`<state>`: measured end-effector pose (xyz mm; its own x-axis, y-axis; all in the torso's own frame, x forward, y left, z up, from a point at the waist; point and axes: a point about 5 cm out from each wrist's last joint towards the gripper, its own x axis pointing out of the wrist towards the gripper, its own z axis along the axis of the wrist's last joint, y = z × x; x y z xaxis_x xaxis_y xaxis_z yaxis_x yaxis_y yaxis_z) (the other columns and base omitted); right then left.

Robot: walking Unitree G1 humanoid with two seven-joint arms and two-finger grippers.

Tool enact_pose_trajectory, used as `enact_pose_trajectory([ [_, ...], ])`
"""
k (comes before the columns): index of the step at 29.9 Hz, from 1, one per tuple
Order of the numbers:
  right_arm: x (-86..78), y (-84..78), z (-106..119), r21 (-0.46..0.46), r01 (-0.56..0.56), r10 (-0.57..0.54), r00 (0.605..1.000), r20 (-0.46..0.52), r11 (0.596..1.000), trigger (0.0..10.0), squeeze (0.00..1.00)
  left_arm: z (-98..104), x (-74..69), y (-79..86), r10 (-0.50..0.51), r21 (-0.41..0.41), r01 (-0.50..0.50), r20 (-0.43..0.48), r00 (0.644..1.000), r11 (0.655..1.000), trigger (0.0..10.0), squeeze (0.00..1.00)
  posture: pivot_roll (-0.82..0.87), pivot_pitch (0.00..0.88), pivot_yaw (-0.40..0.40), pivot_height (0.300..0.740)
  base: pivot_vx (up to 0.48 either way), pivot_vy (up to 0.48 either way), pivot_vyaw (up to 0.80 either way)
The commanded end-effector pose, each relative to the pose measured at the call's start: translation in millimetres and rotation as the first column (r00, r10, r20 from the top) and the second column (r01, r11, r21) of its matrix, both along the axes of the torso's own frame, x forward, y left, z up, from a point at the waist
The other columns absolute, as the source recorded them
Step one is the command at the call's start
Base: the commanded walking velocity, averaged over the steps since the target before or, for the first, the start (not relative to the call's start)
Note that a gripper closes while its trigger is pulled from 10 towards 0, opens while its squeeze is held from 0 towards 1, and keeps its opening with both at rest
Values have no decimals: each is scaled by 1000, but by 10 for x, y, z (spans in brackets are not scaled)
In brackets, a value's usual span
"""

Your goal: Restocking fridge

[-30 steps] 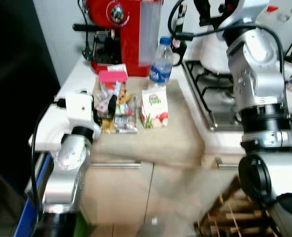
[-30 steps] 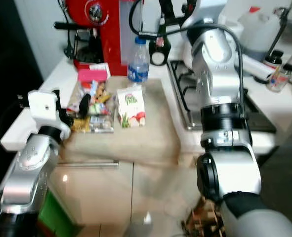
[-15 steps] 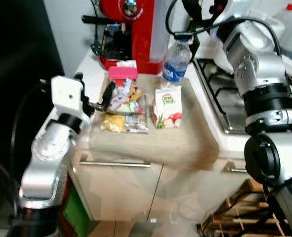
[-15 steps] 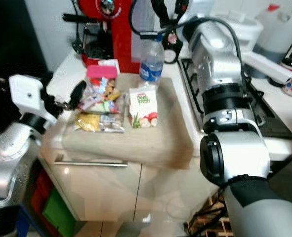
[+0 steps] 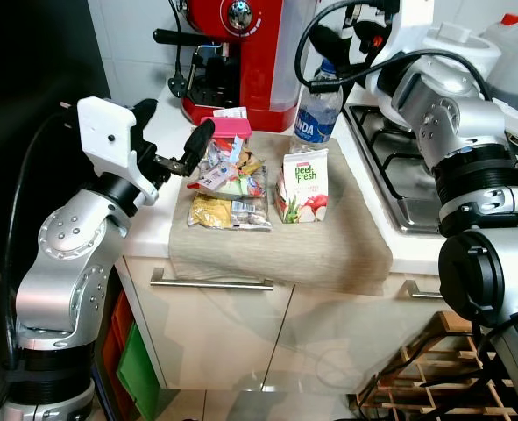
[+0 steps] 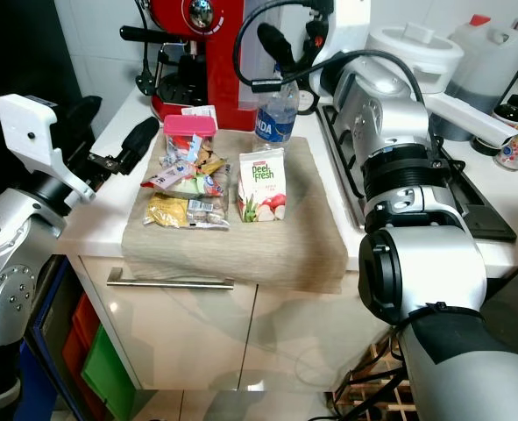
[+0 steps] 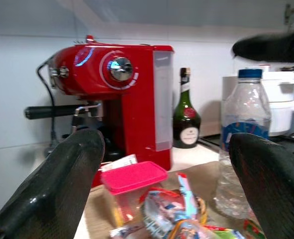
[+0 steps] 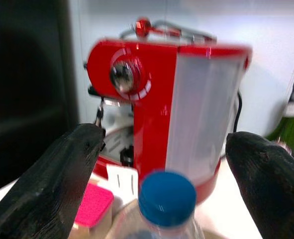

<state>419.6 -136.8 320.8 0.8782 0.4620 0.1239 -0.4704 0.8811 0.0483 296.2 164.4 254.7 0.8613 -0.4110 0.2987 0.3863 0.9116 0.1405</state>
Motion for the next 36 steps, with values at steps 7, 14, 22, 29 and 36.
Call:
enact_pose_trajectory([
  [7, 28, -66, -165, -6, 19, -19, 997, -76, 1000, 10000, 0, 11, -8, -83, -37, -13, 37, -13, 999, 999, 10000, 0, -8, 0, -63, 740, 0, 0, 0],
  [14, 47, -104, -211, 3, 66, -65, 993, -94, 998, 0, 0, -9, -3, -99, -39, -14, 39, -20, 999, 999, 10000, 0, -7, 0, -64, 740, 0, 0, 0],
  [22, 48, -103, -232, 25, 62, -59, 993, -100, 998, 0, 0, -54, 8, -92, -25, -4, 25, -32, 999, 1000, 10000, 0, -4, 0, -62, 740, 0, 0, 0],
  [29, 47, -97, -245, 38, 48, -44, 994, -101, 998, 0, 0, -118, 35, -64, 5, 23, -4, -69, 998, 1000, 10000, 0, -2, 0, -64, 740, 0, 0, 0],
  [36, 46, -47, -196, -12, 61, -61, 998, -11, 998, 0, 0, -158, 40, -67, 28, 17, -27, -76, 997, 999, 10000, 0, -5, 0, -64, 740, 0, 0, 0],
])
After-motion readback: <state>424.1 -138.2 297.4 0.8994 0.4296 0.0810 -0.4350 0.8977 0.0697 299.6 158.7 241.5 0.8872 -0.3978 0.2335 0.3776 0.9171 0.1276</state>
